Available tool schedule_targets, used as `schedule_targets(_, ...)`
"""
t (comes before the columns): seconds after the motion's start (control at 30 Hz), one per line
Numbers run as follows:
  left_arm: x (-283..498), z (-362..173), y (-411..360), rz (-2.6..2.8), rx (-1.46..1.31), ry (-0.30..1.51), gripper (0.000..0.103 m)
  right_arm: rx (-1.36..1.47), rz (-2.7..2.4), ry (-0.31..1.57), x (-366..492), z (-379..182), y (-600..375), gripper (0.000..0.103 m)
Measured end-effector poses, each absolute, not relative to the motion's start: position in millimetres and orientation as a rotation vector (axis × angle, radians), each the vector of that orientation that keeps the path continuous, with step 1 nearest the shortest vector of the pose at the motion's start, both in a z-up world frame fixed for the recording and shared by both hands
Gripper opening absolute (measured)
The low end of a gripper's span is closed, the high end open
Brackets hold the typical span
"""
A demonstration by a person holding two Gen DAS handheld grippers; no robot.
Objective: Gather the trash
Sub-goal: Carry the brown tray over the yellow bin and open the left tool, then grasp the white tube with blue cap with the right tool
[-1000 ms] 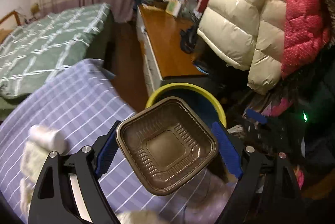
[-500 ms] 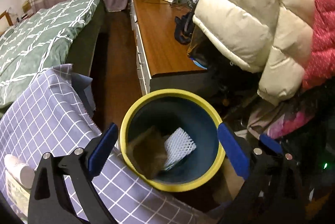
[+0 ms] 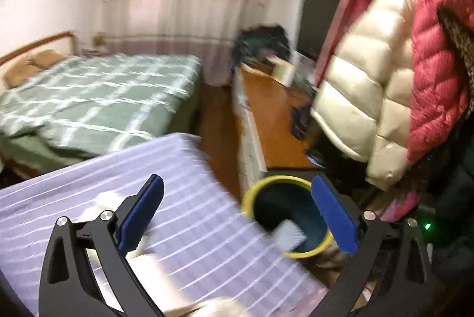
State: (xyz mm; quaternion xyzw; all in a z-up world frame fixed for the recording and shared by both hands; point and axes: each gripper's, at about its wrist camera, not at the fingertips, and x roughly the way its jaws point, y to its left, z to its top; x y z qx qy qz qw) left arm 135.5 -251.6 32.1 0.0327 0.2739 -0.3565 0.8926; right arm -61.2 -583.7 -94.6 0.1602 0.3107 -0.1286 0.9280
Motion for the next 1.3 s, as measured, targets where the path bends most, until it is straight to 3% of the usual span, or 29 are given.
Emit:
schedule_targets(0.27,132,-6,-71,-0.351,-0.019,0.530,0.098,0.254,0.026,0.593,-34,-74,-500,0.058)
schedule_targets(0.5,143,-57,32,-0.061,-0.042,0.494,0.098,0.096,0.343,0.545,-24,-50,-401,0.058)
schedule_targets(0.83,140,-72,48,-0.004,-0.014,0.475,0.098,-0.132,0.613,0.733,8,-86,-293,0.058)
schedule_targets(1.17,130,-72,58,-0.033,-0.088,0.493,0.098,-0.308,0.576,0.913,51,-129,-265,0.058)
schedule_targets(1.3,130,-73,54,-0.047,-0.078,0.496,0.098,-0.308,0.577,0.941,58,-140,-265,0.042)
